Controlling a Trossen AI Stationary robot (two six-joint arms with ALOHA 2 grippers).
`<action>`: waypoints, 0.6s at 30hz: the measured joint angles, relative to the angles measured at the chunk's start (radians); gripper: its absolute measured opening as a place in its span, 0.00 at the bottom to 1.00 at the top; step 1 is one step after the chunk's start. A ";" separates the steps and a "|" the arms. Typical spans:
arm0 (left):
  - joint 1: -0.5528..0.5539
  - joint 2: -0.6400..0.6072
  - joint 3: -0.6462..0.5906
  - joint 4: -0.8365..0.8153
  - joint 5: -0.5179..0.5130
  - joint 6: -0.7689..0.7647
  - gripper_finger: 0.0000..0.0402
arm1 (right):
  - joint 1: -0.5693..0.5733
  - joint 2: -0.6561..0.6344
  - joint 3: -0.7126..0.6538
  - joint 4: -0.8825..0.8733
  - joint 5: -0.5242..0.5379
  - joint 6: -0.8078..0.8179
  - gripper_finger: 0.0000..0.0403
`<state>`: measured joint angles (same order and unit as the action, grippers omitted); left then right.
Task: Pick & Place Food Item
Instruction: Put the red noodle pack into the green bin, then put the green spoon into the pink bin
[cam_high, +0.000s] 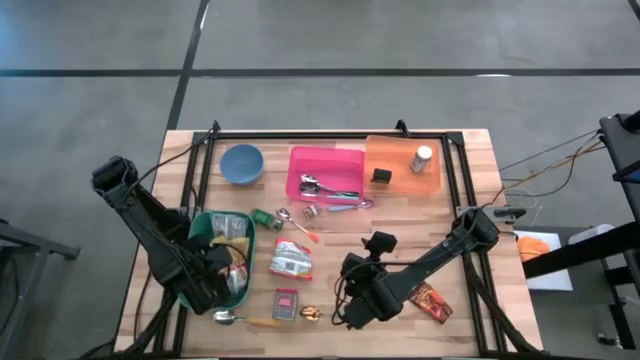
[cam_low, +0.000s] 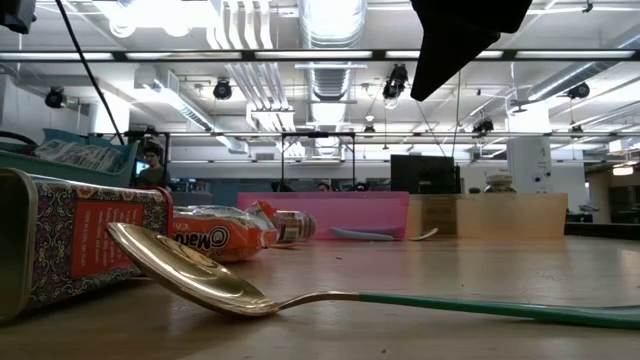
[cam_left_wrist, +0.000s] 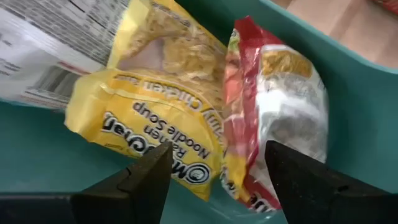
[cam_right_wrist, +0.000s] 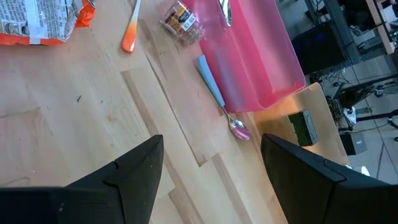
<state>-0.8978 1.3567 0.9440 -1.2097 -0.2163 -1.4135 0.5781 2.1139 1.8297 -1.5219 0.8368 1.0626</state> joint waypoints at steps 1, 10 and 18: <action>0.000 0.000 0.000 0.006 0.000 0.003 0.64 | 0.000 0.000 0.000 0.000 0.000 0.000 0.66; 0.022 0.000 0.000 0.014 0.000 0.106 0.64 | 0.000 0.000 0.000 0.014 0.000 -0.023 0.66; 0.069 -0.062 0.000 -0.022 0.053 0.104 0.64 | 0.000 0.000 0.000 0.018 0.000 -0.024 0.66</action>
<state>-0.8288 1.2950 0.9440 -1.2313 -0.1636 -1.3093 0.5781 2.1139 1.8297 -1.5036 0.8368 1.0382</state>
